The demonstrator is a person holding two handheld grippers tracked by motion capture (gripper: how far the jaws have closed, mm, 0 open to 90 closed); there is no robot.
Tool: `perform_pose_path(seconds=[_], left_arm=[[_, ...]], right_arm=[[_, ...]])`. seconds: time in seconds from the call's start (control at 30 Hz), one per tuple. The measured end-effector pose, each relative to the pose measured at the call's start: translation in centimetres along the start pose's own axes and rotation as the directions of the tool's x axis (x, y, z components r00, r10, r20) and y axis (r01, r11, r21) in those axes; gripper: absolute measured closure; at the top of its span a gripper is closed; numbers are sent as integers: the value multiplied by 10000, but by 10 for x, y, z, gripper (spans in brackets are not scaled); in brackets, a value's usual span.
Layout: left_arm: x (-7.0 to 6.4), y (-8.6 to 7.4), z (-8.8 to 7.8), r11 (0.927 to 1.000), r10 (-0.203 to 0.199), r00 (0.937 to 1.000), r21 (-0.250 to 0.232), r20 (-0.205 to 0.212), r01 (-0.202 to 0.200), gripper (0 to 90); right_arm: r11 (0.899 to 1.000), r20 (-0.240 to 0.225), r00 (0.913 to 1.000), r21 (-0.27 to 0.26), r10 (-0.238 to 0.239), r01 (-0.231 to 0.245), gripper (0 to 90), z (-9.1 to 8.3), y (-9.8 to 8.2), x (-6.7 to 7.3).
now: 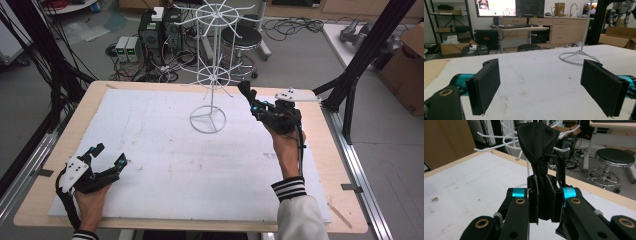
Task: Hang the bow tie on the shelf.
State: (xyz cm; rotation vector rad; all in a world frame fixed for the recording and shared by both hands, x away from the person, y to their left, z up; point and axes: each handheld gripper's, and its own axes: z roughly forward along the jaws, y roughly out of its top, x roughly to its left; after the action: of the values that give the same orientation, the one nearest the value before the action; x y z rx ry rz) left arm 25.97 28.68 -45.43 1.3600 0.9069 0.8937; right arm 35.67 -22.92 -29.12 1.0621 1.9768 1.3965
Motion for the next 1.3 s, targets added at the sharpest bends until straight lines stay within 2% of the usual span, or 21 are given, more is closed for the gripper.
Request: perform_pose_path(seconds=[0.53, 1.0, 1.3], left_arm=[[0, 0, 0, 10000, -21, 10000, -17, -2, 21, 163], [0, 0, 0, 10000, -24, 10000, -10, 4, 24, 164], [0, 0, 0, 10000, -42, 10000, -18, 5, 42, 163]], right_arm=[[9995, -160, 9995, -203, -260, 257, 816, 17, 18, 18], [9980, -144, 9991, -503, -401, 394, 815, 24, 26, 30], [9966, -318, 9984, -693, -464, 441, 813, 27, 27, 38]])
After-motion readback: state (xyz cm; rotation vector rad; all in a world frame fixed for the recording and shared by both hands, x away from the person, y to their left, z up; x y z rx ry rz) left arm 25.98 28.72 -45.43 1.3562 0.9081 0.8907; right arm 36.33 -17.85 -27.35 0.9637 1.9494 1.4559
